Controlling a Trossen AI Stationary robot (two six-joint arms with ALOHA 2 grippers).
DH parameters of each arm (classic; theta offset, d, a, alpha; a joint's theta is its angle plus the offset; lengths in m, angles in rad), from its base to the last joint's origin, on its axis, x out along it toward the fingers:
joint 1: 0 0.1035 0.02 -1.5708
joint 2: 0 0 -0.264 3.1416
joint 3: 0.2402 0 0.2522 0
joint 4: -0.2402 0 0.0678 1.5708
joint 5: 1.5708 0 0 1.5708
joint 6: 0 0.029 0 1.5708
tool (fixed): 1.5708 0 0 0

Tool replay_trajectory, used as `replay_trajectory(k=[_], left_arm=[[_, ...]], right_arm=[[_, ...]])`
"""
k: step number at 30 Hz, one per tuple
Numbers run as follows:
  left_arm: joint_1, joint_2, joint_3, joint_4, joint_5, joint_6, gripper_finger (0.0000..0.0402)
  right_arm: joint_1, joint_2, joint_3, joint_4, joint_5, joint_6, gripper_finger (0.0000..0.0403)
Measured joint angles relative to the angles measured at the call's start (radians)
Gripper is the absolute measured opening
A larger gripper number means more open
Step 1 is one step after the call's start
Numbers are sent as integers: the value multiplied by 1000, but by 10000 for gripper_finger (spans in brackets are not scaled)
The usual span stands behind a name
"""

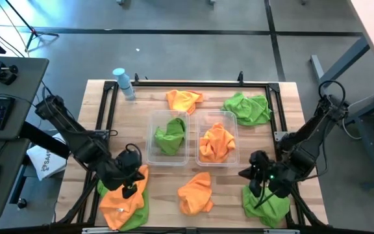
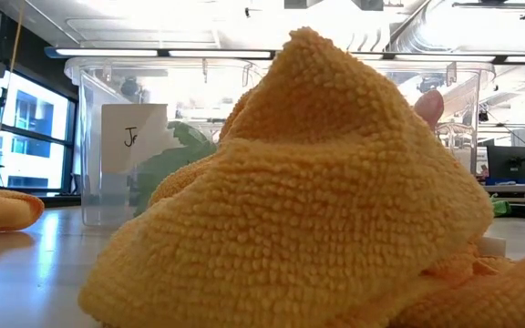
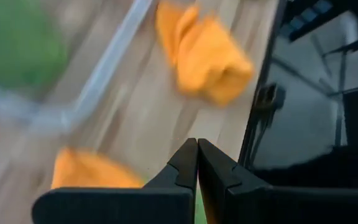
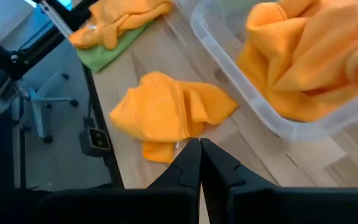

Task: Sort microfiber towel by color & place in baskets
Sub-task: Put the orange towel into the right transparent bin

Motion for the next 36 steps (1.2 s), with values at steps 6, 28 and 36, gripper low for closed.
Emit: replay_trajectory(k=[6,28,36], left_arm=[[-20,71,-4,-129,126,-200,0],[-30,379,-53,-113,288,-471,120],[-23,472,-53,-113,333,-471,127]], right_arm=[[3,0,5,-27,16,0,0],[3,0,7,-74,34,1,0],[3,0,7,-73,34,1,0]])
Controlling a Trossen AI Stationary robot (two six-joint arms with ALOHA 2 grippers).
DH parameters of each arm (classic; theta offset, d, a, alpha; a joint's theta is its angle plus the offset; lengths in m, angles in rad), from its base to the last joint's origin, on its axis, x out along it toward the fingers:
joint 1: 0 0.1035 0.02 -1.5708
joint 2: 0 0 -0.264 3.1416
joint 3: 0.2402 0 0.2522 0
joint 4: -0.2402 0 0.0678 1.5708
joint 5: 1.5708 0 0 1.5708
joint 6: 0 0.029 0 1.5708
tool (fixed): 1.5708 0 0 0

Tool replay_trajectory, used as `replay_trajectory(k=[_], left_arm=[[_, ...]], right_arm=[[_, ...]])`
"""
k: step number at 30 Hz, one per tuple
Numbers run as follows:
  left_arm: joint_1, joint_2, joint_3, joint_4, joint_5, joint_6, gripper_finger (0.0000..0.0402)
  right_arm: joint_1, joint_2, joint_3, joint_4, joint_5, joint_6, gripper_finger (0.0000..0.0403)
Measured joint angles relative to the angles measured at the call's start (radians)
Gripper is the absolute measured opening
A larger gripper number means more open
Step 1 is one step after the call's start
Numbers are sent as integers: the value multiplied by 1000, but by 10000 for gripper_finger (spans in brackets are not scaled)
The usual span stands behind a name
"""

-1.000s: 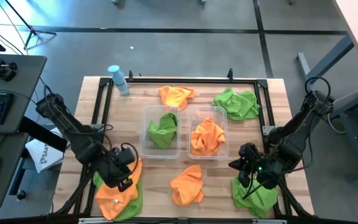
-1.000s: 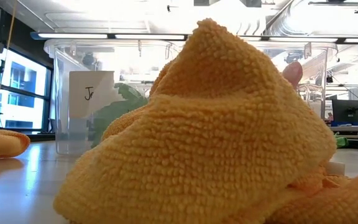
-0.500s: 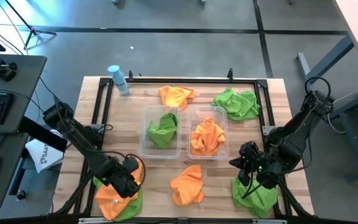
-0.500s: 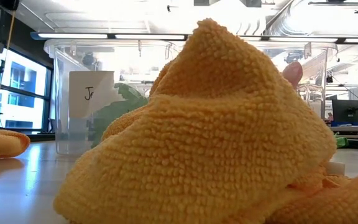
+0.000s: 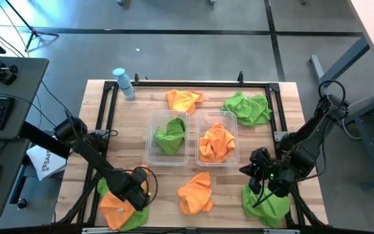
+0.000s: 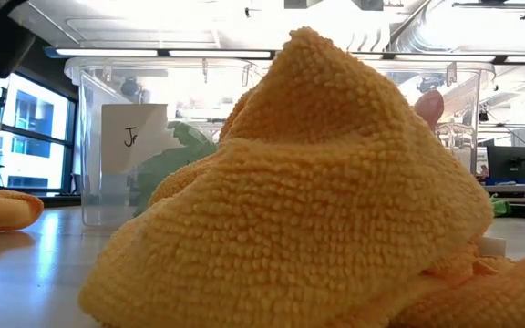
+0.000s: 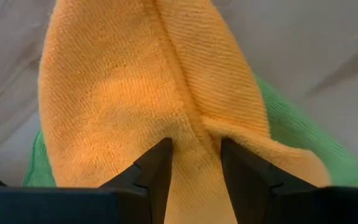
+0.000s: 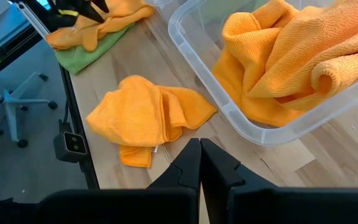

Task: Sort microfiber towel by color & place in baskets
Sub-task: Put the orange towel into the right transparent bin

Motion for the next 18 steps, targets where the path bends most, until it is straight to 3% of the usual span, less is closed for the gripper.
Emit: replay_trajectory(k=[6,12,18], left_arm=[[3,62,0,-2,22,20,113],[4,42,7,-36,106,29,11],[-21,-71,95,-204,101,33,3]], right_arm=[[0,0,0,0,0,-1,0],[0,0,0,0,0,-19,0],[0,0,0,0,0,-19,0]])
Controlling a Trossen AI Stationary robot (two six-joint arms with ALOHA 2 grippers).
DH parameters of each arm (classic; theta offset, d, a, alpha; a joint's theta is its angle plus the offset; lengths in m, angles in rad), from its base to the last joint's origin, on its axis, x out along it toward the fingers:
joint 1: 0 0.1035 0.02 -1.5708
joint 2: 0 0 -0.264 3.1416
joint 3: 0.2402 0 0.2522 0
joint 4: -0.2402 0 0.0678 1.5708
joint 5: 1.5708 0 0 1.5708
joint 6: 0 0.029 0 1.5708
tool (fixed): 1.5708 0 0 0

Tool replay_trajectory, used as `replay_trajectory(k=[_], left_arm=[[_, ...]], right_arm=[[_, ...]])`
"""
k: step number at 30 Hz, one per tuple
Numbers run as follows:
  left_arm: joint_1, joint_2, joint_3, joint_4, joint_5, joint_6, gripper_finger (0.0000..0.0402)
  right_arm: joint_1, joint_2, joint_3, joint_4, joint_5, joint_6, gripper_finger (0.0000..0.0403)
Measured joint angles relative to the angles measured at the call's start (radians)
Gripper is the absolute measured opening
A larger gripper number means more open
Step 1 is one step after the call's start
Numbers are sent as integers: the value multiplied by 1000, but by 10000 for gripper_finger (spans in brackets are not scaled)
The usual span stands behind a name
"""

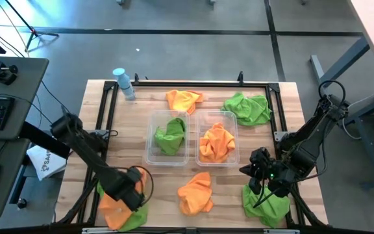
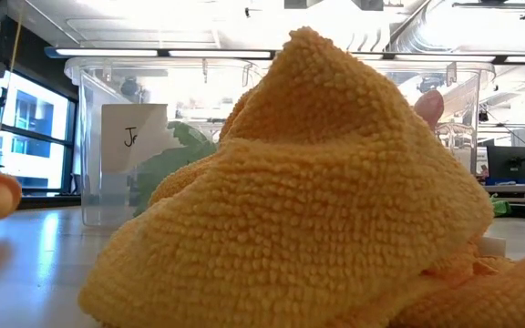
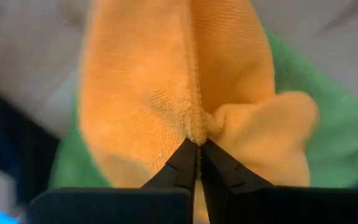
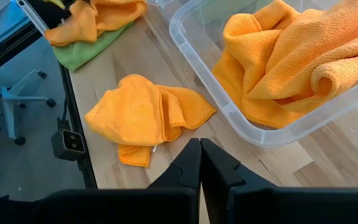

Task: Sort microfiber towel by color & place in baskets
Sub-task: Put the orange towel into the right transparent bin

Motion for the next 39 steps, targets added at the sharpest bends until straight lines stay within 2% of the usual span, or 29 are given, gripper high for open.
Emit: replay_trajectory(k=[8,17,20,27,32,35,39], left_arm=[[-55,-172,203,-368,-185,-140,1],[-67,-340,258,-363,-562,-92,0],[-44,-377,265,-364,-642,-24,0],[48,-408,351,-363,-755,208,0],[141,-408,445,-339,-881,433,0],[221,-409,472,-254,-917,625,0],[342,-401,472,-62,-878,941,0]], right_arm=[[0,0,0,-1,13,-4,0],[0,0,0,0,16,-4,0],[0,0,0,0,18,0,0],[0,0,0,0,40,0,0],[0,0,0,0,90,0,0],[-1,0,0,0,104,2,0],[-1,0,0,-25,94,-8,0]])
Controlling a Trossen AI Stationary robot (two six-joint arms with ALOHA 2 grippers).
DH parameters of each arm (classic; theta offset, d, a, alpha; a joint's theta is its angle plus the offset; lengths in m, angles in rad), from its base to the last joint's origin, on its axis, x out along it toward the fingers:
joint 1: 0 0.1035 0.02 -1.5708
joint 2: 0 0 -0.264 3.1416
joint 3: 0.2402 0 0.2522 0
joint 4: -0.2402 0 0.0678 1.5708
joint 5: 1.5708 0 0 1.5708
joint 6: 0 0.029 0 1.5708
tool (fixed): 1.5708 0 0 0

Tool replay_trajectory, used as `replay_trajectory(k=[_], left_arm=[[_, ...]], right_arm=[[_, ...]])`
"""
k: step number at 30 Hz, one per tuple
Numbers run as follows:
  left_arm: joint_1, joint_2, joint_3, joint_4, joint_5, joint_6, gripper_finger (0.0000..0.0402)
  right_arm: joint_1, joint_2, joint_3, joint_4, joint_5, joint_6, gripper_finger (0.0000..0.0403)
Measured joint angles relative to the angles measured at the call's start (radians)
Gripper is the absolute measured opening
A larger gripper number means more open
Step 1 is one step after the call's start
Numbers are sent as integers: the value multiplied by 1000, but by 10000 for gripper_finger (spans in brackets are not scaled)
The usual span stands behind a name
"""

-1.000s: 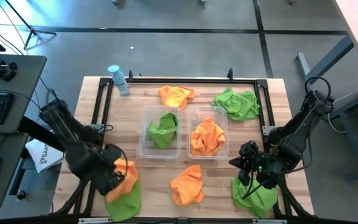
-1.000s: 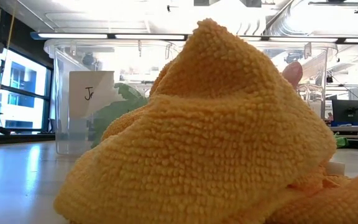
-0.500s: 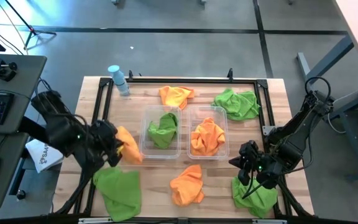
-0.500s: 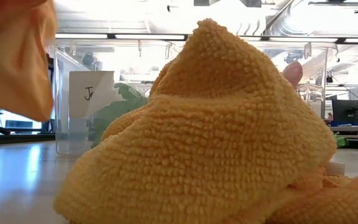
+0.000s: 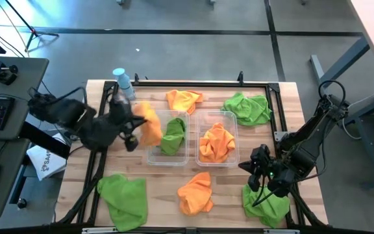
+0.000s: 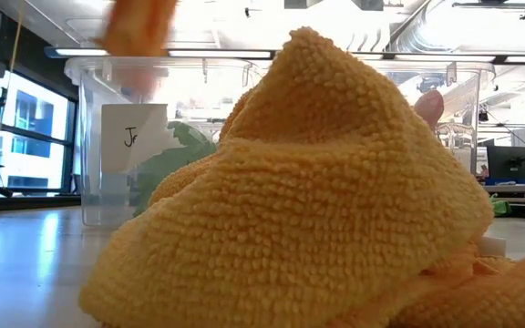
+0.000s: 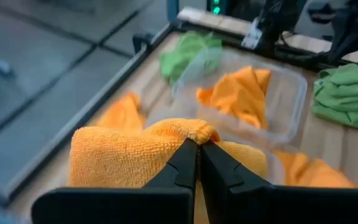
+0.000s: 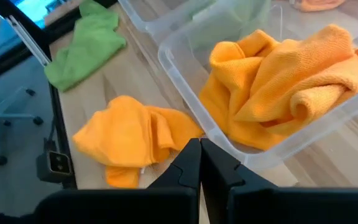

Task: Sort microfiber towel by color & place in baskets
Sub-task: Put the orange towel into the right transparent bin

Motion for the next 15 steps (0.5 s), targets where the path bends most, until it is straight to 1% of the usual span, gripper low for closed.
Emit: replay_trajectory(k=[4,7,11,15], left_arm=[[121,32,0,209,90,296,0],[209,72,0,349,204,461,0],[312,152,0,502,380,610,0],[384,257,0,590,507,691,0]], right_arm=[[0,0,0,-29,-47,1,0],[0,0,0,-34,-52,7,0],[0,0,0,-50,-41,-17,0],[-10,0,0,-53,-21,-25,0]])
